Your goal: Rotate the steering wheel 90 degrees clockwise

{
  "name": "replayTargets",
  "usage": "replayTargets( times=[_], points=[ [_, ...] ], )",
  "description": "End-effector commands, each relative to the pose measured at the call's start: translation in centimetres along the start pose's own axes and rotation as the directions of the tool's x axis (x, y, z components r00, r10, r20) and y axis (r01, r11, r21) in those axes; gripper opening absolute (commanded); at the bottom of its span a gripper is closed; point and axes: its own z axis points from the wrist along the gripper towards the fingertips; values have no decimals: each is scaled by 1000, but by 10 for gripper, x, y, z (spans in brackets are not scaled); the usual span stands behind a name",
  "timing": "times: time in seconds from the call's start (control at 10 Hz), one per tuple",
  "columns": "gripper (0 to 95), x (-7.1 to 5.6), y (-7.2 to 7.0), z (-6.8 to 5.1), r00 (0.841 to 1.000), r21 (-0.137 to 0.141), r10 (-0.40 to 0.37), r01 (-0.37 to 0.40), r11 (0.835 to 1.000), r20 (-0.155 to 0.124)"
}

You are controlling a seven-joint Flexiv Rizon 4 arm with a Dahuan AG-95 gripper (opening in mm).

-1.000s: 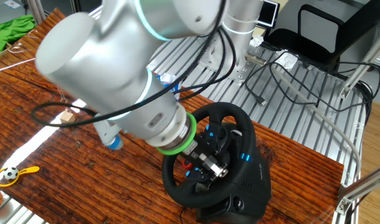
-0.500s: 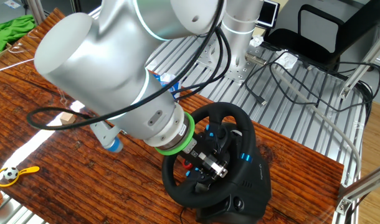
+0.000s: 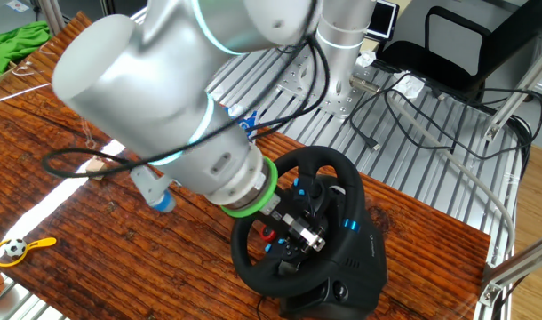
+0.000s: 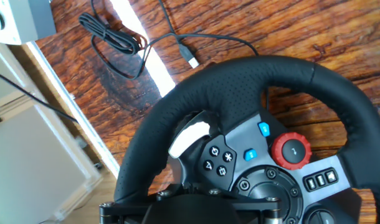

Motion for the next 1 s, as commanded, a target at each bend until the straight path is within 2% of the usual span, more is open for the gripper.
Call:
replayTargets(
  times=[0.1,0.5,1.0],
  points=[
    [0,-2,1,1,1000,-10,-9,9,1000,3],
    [0,-9,6,6,1000,-11,8,-8,1000,12],
    [0,-24,8,4,1000,-5,9,-8,1000,17]
  ],
)
